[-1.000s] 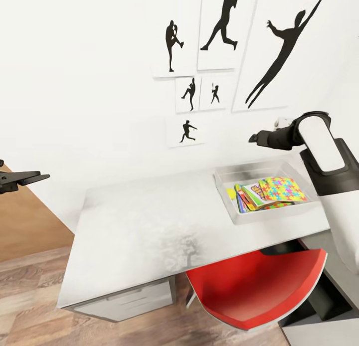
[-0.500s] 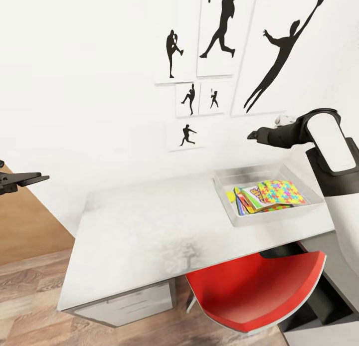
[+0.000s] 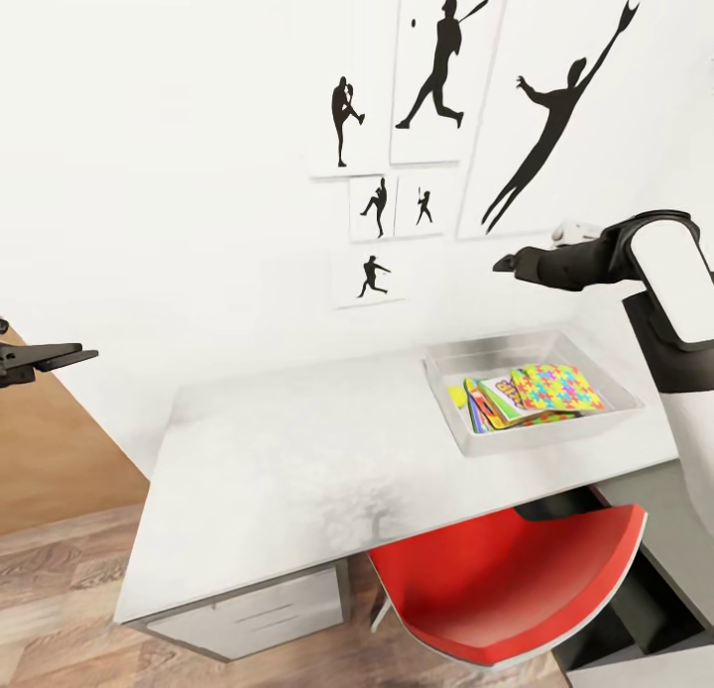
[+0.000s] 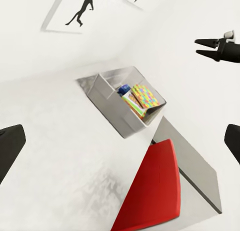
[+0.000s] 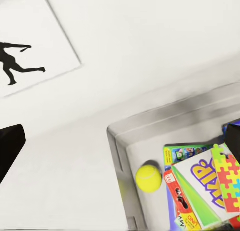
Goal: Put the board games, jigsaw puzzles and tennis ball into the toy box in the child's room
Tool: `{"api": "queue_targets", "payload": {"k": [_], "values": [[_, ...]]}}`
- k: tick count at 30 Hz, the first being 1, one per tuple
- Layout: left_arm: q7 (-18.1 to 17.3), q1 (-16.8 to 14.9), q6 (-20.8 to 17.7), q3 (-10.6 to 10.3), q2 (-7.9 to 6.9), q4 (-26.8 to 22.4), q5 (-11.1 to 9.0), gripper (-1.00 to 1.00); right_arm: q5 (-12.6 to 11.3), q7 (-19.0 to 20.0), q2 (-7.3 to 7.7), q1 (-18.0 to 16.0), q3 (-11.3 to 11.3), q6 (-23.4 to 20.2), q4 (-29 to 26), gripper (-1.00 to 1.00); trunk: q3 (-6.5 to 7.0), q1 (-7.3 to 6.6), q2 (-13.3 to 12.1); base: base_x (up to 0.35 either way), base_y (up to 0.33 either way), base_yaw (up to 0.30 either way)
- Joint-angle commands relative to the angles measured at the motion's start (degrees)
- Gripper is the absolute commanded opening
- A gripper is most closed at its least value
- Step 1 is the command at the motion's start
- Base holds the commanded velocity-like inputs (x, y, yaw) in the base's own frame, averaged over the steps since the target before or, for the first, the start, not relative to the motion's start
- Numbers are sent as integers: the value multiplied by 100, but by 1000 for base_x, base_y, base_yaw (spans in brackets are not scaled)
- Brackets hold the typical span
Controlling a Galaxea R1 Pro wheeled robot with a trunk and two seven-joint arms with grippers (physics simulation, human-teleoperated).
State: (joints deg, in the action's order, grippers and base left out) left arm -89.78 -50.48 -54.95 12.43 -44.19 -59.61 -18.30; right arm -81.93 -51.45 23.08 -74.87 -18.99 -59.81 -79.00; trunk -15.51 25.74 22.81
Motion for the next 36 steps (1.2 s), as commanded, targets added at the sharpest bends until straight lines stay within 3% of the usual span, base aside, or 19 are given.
{"api": "queue_targets", "payload": {"k": [1,11,17,36], "values": [[-22,-5,-61,-4,-2,4,2,100,-141,-58,33,-4,-13,-7,-34,100,-2,4,11,0,0,0],[-22,-5,-60,-4,-2,19,2,100,-921,-57,334,126,7,3,-179,100,78,4,11,0,0,0],[-22,-5,-60,-4,-2,20,2,100,-1174,-58,460,175,46,4,-210,100,91,4,11,0,0,0],[-22,-5,-60,-4,-2,20,2,100,-1238,-57,495,201,66,14,-297,100,98,4,11,0,0,0]]}}
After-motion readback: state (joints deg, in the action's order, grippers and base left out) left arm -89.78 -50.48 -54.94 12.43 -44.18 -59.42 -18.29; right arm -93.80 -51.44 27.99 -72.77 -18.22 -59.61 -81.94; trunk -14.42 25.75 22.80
